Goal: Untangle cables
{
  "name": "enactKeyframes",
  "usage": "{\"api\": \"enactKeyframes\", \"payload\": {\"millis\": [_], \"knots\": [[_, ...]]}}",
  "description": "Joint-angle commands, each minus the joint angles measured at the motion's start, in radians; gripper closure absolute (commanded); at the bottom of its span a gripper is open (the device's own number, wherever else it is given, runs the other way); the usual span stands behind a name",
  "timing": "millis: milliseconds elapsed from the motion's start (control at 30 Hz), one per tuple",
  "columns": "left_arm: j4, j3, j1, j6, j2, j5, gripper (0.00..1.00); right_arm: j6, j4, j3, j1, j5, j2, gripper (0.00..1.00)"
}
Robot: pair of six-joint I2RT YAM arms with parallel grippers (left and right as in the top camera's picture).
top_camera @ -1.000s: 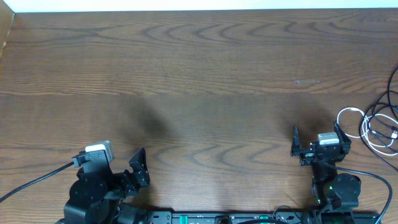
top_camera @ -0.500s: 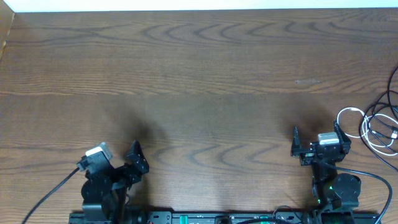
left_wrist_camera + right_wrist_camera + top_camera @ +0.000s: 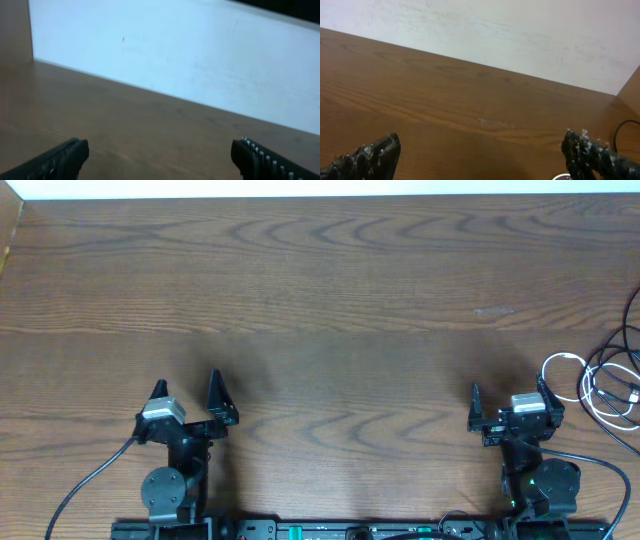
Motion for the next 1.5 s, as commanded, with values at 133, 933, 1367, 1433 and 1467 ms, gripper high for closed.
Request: {"api": "enactKeyframes", "payload": {"millis": [133,933,1367,1433,1467], "knots": [[0.104,-0.068,0.004,0.225,-0.008,0.009,0.03,-0.007,-0.005,-0.002,0.012,0.005,-0.007,0.01],[-0.126,-0.068,0.004,0.252,-0.006,0.008,0.03,-0.007,-0.005,-0.002,0.012,0.005,-0.007,0.01],[-0.126,-0.068,0.004,0.253,-0.006,0.008,0.03,-0.007,-0.005,-0.002,0.012,0.005,-0.007,0.01],[-0.126,-0.068,0.004,0.253,-0.006,0.008,0.03,-0.007,-0.005,-0.002,0.012,0.005,-0.007,0.01],[-0.126,-0.068,0.004,0.252,-0.006,0.008,0.03,-0.007,-0.005,-0.002,0.012,0.005,-0.007,0.01]]}}
